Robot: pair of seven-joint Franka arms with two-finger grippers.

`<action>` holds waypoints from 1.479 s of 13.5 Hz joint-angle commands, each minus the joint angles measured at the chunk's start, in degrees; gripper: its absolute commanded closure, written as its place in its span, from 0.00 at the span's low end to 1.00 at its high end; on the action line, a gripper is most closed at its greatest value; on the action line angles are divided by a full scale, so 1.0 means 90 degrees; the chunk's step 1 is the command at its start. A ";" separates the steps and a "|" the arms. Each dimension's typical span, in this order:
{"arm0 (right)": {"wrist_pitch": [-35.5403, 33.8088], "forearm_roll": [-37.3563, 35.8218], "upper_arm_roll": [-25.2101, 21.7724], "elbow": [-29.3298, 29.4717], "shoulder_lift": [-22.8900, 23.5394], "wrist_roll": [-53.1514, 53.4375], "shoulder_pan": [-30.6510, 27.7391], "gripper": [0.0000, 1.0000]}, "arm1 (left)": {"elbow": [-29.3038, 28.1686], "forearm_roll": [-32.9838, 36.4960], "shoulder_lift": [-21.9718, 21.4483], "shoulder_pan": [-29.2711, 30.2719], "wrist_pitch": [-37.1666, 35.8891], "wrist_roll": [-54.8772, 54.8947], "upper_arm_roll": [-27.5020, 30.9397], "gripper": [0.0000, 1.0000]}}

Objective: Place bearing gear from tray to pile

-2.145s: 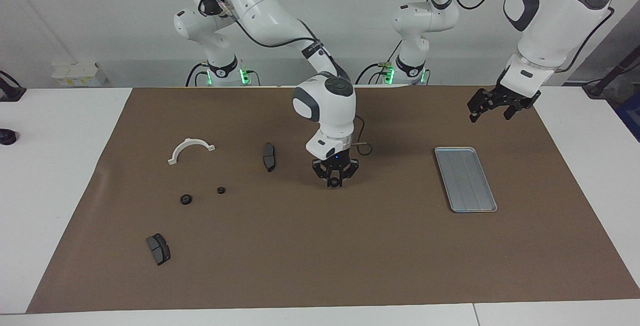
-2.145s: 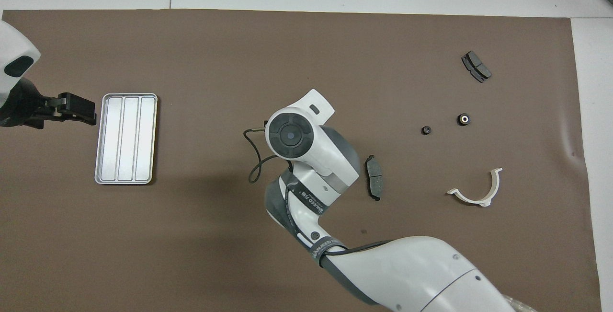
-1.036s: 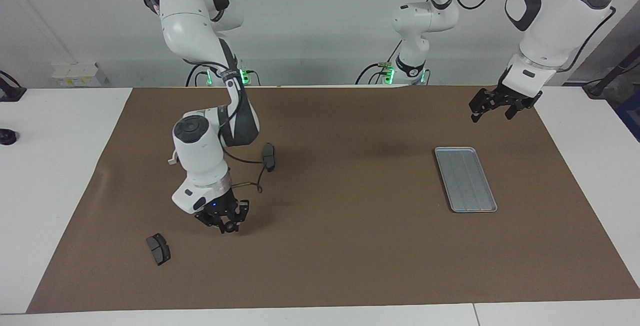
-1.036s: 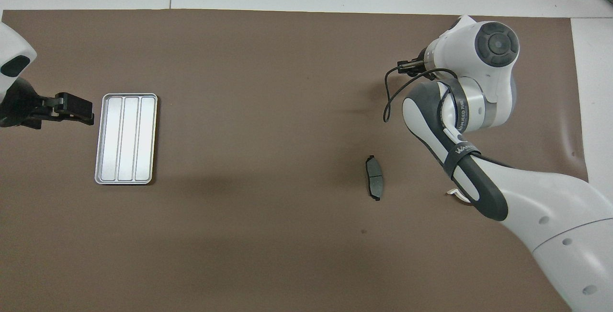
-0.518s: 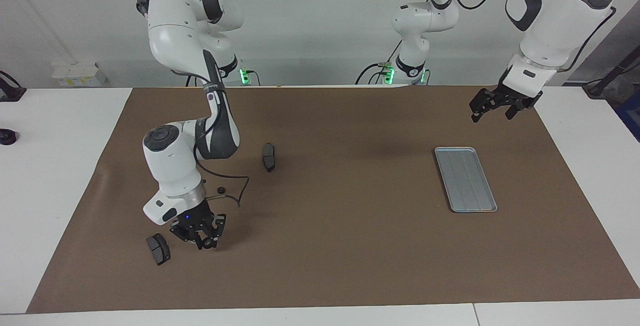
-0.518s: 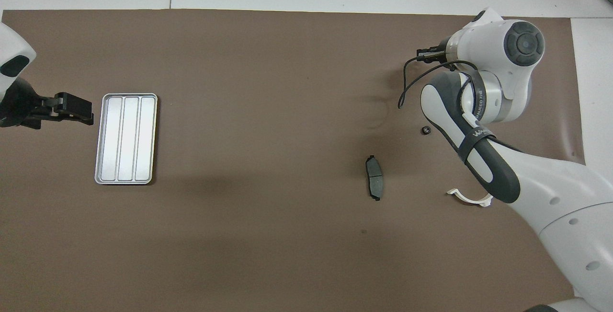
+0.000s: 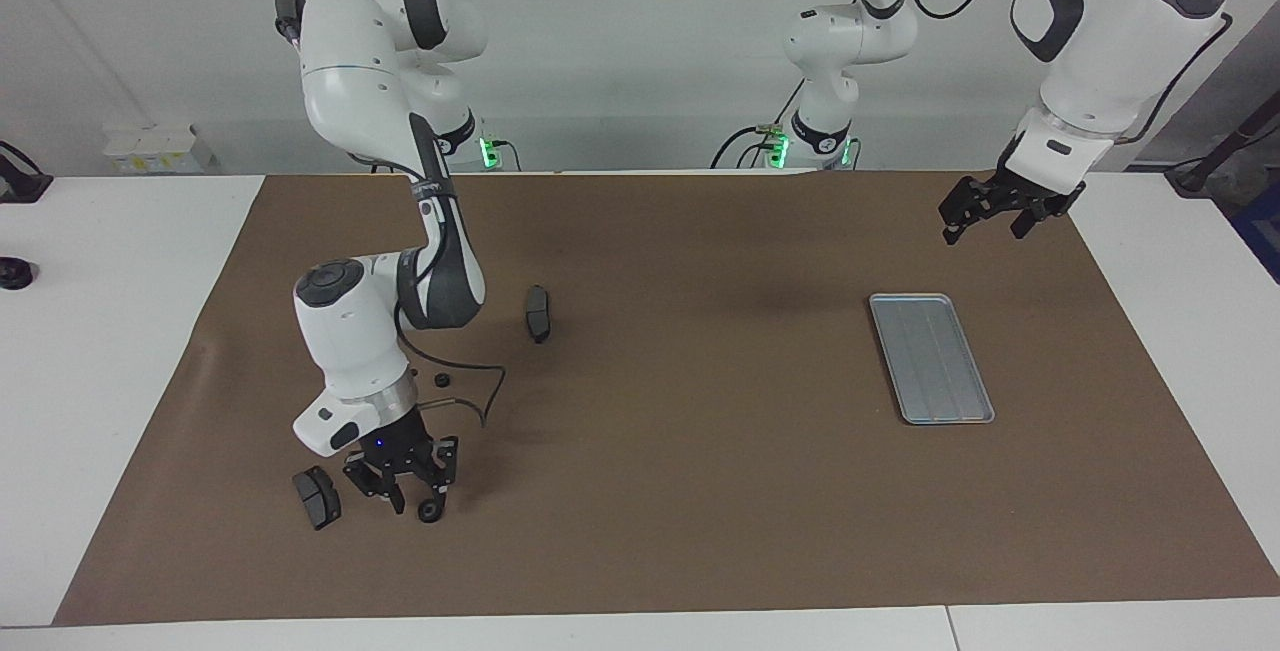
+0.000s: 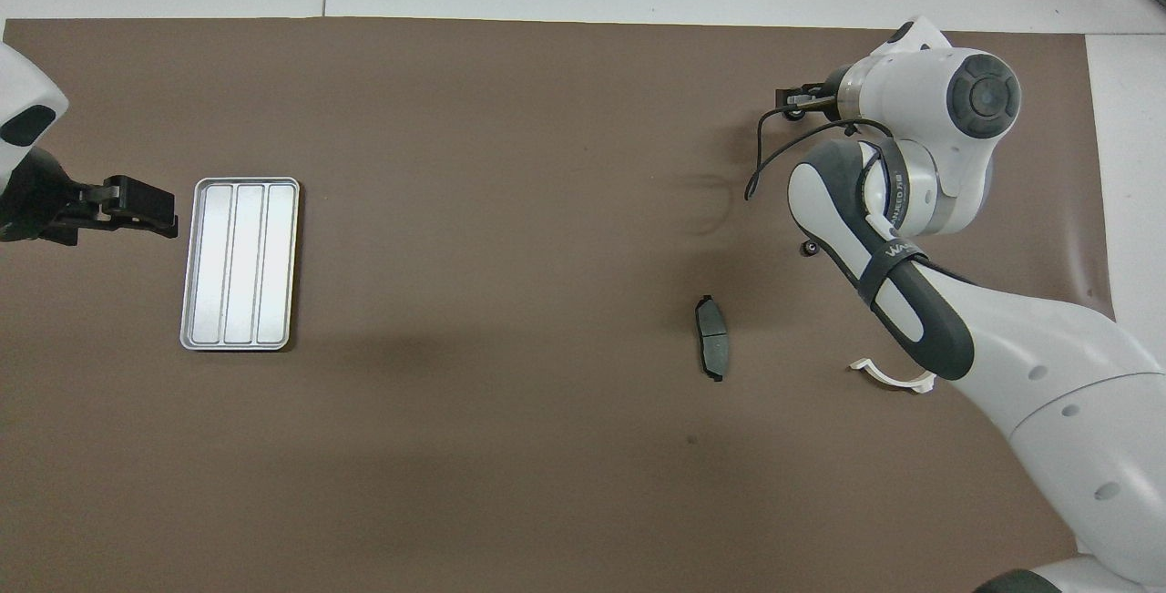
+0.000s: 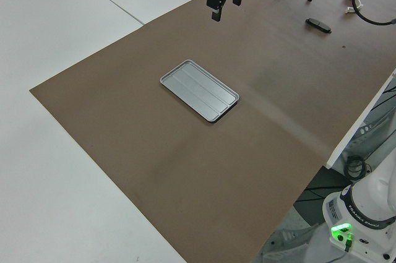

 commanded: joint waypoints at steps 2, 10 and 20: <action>-0.0390 0.0207 0.0055 -0.0151 -0.0440 -0.0121 -0.0006 0.00 | -0.0247 -0.0067 -0.0216 0.0067 0.0110 0.0016 -0.0030 0.00; -0.2615 0.0090 0.0015 -0.1596 -0.3085 0.0572 -0.0074 0.00 | -0.0247 -0.0067 -0.0216 0.0057 0.0110 0.0016 -0.0030 0.00; -0.5576 -0.0252 -0.0004 -0.1372 -0.4737 0.0796 -0.0504 0.00 | -0.0247 -0.0067 -0.0216 0.0067 0.0100 0.0016 -0.0030 0.00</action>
